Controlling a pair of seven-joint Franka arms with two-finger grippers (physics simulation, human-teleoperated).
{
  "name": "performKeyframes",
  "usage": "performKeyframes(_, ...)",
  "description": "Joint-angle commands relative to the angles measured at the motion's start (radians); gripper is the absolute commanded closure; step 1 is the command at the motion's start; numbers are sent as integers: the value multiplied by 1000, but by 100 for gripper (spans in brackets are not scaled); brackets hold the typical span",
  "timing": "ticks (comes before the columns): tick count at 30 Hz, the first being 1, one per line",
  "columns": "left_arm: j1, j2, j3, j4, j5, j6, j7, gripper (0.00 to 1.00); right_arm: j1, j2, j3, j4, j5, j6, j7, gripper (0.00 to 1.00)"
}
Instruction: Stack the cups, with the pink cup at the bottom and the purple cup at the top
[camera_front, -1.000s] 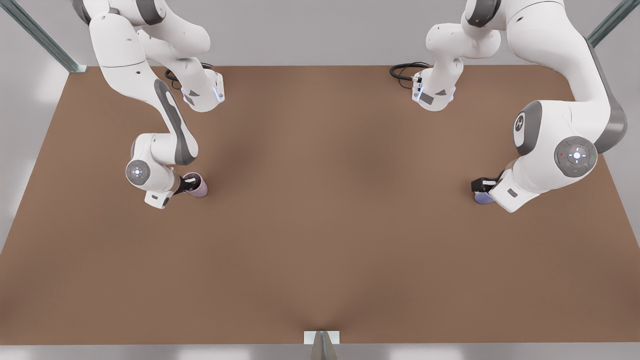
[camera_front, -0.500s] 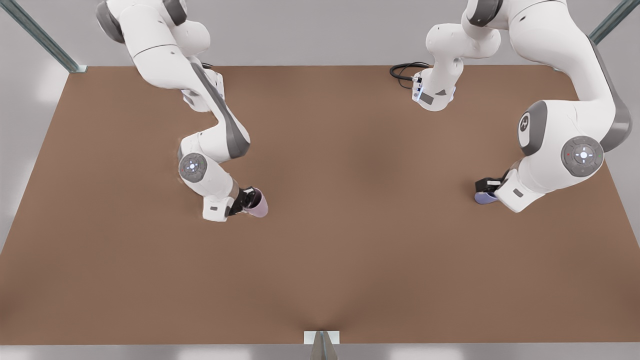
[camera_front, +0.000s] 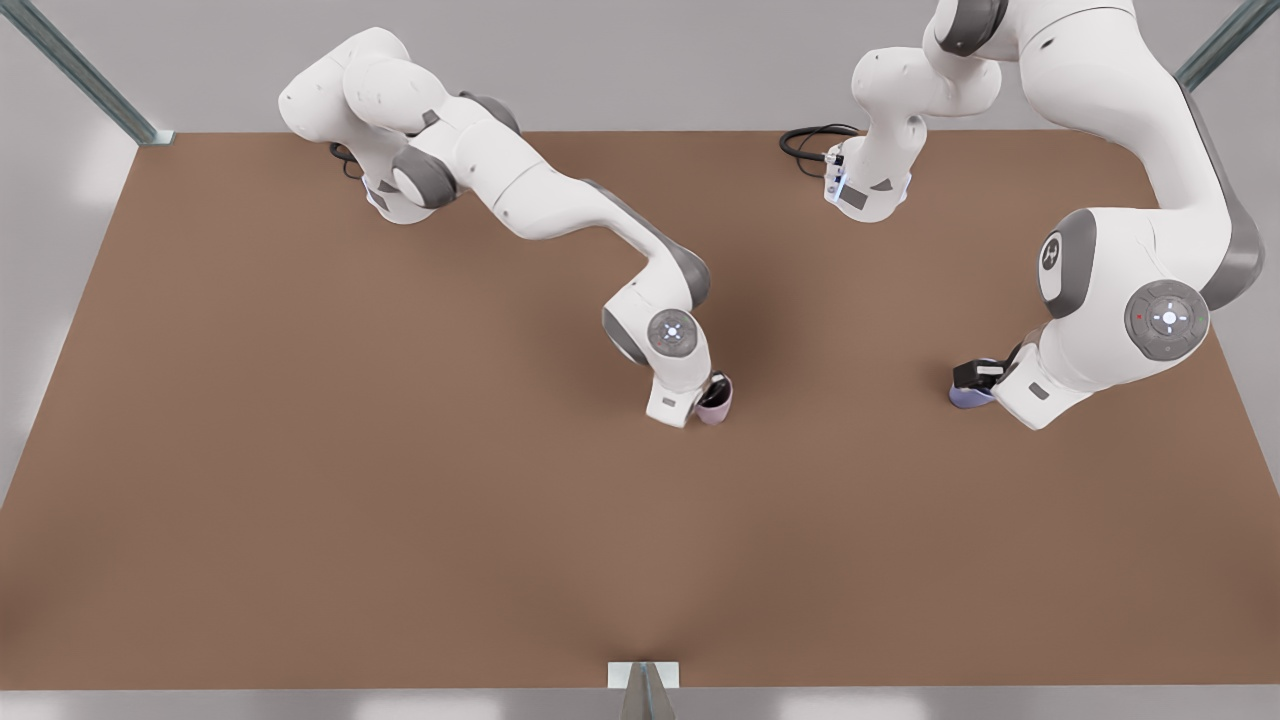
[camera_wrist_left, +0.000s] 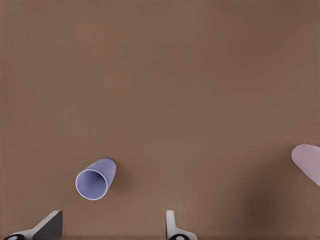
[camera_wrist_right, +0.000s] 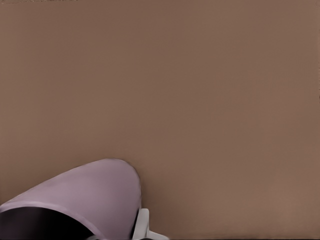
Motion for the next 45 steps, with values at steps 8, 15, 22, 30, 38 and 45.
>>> performKeyframes(8,0,-3,0,0,1,-4,7,0,4,14,-4,1,0,30,628,55)
performKeyframes(15,0,-3,0,-1,1,-7,-6,0,26,-12,-7,-8,1,21,628,48)
performKeyframes(22,0,-9,0,-1,1,-7,-7,0,32,-52,-16,-21,1,21,618,47)
performKeyframes(30,51,-32,12,-156,-10,150,30,0,-305,-721,-27,-720,-6,30,30,16)
performKeyframes(38,64,-173,52,-650,-52,618,37,0,-781,-1023,-27,-901,-232,-205,-517,0)
performKeyframes(45,74,-153,112,-774,-53,782,106,0,-772,-1008,-27,-840,-233,-222,-506,0)
